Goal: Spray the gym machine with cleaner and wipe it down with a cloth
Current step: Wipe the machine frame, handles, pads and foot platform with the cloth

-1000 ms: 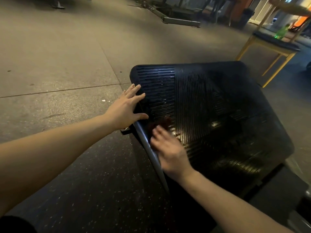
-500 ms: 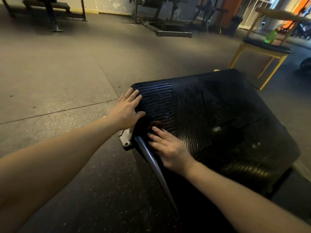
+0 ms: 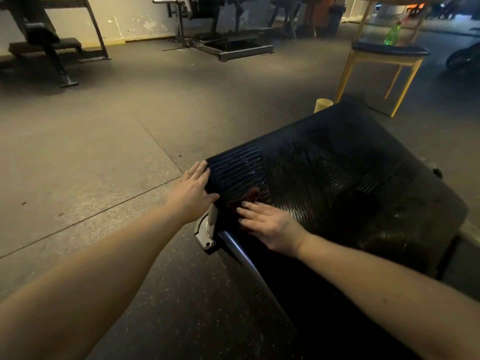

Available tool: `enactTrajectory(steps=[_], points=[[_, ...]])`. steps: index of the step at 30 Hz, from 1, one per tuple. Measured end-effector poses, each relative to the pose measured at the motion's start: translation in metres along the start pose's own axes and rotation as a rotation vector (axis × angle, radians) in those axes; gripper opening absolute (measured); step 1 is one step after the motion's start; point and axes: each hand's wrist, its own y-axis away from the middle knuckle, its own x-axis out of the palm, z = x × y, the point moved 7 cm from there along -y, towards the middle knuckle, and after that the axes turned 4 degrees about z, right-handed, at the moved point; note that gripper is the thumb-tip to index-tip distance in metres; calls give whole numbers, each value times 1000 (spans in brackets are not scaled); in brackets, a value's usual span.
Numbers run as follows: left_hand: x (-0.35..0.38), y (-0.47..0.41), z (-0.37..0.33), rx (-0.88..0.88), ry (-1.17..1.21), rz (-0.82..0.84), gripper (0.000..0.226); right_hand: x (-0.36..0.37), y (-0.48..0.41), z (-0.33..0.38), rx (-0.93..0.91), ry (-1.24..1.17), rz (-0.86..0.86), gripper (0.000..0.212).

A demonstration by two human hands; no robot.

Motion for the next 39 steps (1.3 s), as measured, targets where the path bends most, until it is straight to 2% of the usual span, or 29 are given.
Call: enactTrajectory(steps=[1,3,5,7,9,12,15,18,23,31,35,39], points=[[1,0,-1,0,-18,10,80,-4,0,-22,16,52,34,35],[1,-2,-1,-8,-61,24,80,-12,0,-65,194,122,26,42],[2,-5,-2,-30,-129,33,80,-16,3,-79,415,89,-44,42],[3,-7,-7,-61,-203,44,78,-12,9,-63,543,-21,-177,36],[4,-5,-20,-93,-225,21,74,-9,19,-36,520,-104,-225,35],[9,0,-55,-39,-245,7,74,-11,58,-21,428,-84,-146,36],[25,-6,-82,-38,-234,138,96,-6,100,-18,368,-26,-22,39],[37,-16,-95,-114,-234,250,114,0,107,-32,335,-56,-25,39],[40,-24,-104,-209,-198,322,121,-5,37,-96,419,-119,-94,41],[48,-31,-108,-268,-228,352,125,-27,-98,-217,620,-233,55,43],[48,-32,-108,-286,-236,386,125,-35,-115,-232,677,-240,78,44],[44,-34,-108,-295,-236,383,125,-30,-86,-213,623,-230,7,43]])
